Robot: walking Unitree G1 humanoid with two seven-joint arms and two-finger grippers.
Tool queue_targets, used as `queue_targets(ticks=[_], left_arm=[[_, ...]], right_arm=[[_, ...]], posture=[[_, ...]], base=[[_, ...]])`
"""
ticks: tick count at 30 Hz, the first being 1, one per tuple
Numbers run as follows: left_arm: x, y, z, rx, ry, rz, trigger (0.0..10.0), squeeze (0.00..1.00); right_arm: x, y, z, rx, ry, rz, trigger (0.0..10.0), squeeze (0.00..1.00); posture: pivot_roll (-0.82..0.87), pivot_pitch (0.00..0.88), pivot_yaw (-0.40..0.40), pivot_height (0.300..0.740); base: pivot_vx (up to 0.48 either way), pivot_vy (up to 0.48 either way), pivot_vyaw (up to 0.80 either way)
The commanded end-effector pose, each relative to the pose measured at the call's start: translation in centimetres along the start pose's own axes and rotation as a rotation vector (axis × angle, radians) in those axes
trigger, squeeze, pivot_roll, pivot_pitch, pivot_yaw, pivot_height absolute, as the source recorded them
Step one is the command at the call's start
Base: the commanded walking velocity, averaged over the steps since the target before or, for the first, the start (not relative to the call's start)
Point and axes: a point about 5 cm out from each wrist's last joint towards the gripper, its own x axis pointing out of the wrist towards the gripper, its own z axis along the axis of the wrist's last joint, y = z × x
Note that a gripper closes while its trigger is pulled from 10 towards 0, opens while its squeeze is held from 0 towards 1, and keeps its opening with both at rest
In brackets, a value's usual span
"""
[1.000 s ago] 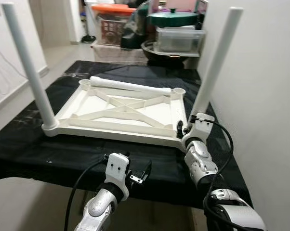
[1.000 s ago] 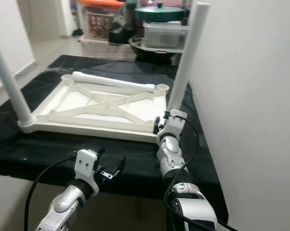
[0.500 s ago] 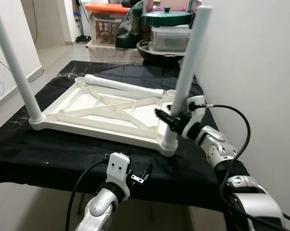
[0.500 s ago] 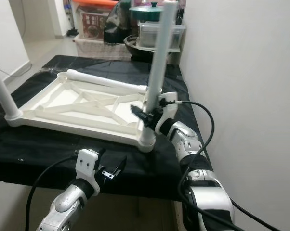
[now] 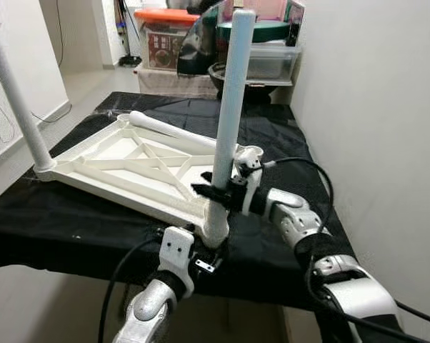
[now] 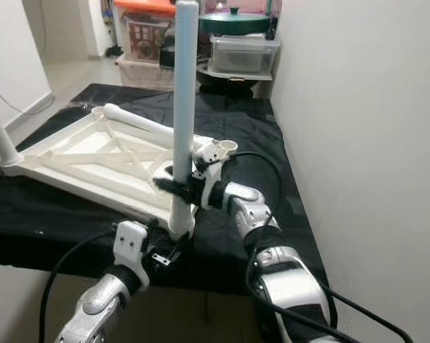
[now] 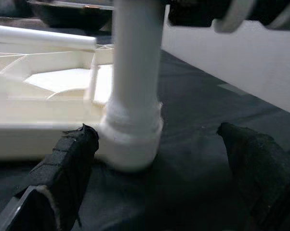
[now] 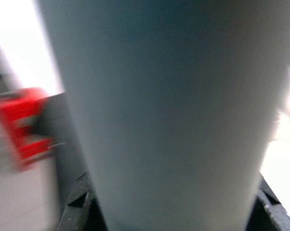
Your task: Building children table
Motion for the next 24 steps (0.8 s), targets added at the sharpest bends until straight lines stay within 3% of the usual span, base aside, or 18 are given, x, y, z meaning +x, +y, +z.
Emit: queue_targets(ticks=[1,4,6,7,9,10,12,13,15,17,18,20,21,22,23,24], left_arm=[[0.0,0.1,-0.1,0.01,0.008,-0.001,10.0,0.0],[0.0,0.1,-0.1,0.008,0.009,-0.002,10.0,0.0],[0.0,0.1,-0.1,0.008,0.009,-0.002,10.0,0.0],[0.0,0.1,-0.1,0.008,0.009,-0.002,10.0,0.0],[0.1,0.1,-0.1,0.007,0.009,-0.002,10.0,0.0],[0.1,0.1,-0.1,0.007,0.009,-0.002,10.0,0.0],[0.1,0.1,-0.1,0.006,0.009,-0.002,10.0,0.0],[0.1,0.1,-0.1,0.006,0.009,-0.002,10.0,0.0],[0.1,0.1,-0.1,0.007,0.01,-0.002,10.0,0.0],[0.1,0.1,-0.1,0.007,0.01,-0.002,10.0,0.0],[0.1,0.1,-0.1,0.007,0.01,-0.002,10.0,0.0],[0.1,0.2,-0.1,0.006,0.011,-0.002,10.0,0.0],[0.1,0.2,-0.1,0.007,0.011,-0.001,10.0,0.0],[0.1,0.2,-0.1,0.007,0.011,-0.001,10.0,0.0],[0.1,0.2,-0.1,0.007,0.01,-0.001,10.0,0.0],[0.2,0.2,-0.1,0.008,0.01,-0.001,10.0,0.0]], right_arm=[[-0.8,-1.9,-0.7,0.063,0.026,-0.222,0.0,0.0],[-3.0,-4.8,-1.4,0.099,0.037,-0.623,0.0,0.0],[-4.5,-6.1,-1.8,0.118,0.035,-0.823,0.0,0.0],[-4.5,-6.1,-1.8,0.118,0.035,-0.823,0.0,0.0],[-6.6,-7.3,-2.5,0.144,0.032,-1.084,0.0,0.0],[-6.6,-7.3,-2.5,0.144,0.032,-1.084,0.0,0.0],[-7.8,-7.6,-3.2,0.17,0.031,-1.261,0.0,0.0],[-7.8,-7.6,-3.2,0.17,0.031,-1.261,0.0,0.0],[-6.3,-6.0,-3.8,0.207,0.02,-1.261,0.0,0.0],[-5.9,-5.7,-3.9,0.21,0.018,-1.248,0.0,0.0],[-5.1,-5.1,-3.7,0.21,0.001,-1.206,10.0,0.0],[-4.6,-4.7,-3.6,0.209,-0.01,-1.188,10.0,0.0],[-3.9,-4.1,-3.3,0.209,-0.046,-1.132,10.0,1.0],[-3.9,-4.1,-3.3,0.209,-0.046,-1.132,10.0,1.0],[-3.1,-3.6,-2.8,0.18,-0.085,-1.053,10.0,1.0],[-2.7,-3.3,-2.2,0.149,-0.13,-0.974,10.0,0.55]], posture=[[0.14,0.0,-0.077,0.74],[0.14,0.0,-0.076,0.74],[0.13,0.0,-0.073,0.74],[0.13,0.0,-0.073,0.74],[0.13,0.0,-0.074,0.74],[0.13,0.0,-0.074,0.74],[0.13,0.0,-0.074,0.74],[0.13,0.0,-0.074,0.74],[0.13,0.0,-0.074,0.74],[0.13,0.0,-0.074,0.74],[0.13,0.0,-0.071,0.74],[0.13,0.0,-0.071,0.74],[0.14,0.0,-0.074,0.74],[0.14,0.0,-0.074,0.74],[0.14,0.0,-0.074,0.74],[0.14,0.0,-0.074,0.74]], base=[[0.0,0.0,0.0],[0.0,0.0,0.0],[0.0,0.0,0.0],[0.0,0.0,0.0],[0.0,0.0,0.0],[0.0,0.0,0.0],[0.0,0.0,0.0],[0.0,0.0,0.0],[0.0,0.0,0.0],[0.0,0.0,0.0],[0.0,0.0,0.0],[0.0,0.0,0.0],[0.0,0.0,0.0],[0.0,0.0,0.0],[0.0,0.0,0.0],[0.0,0.0,0.0]])
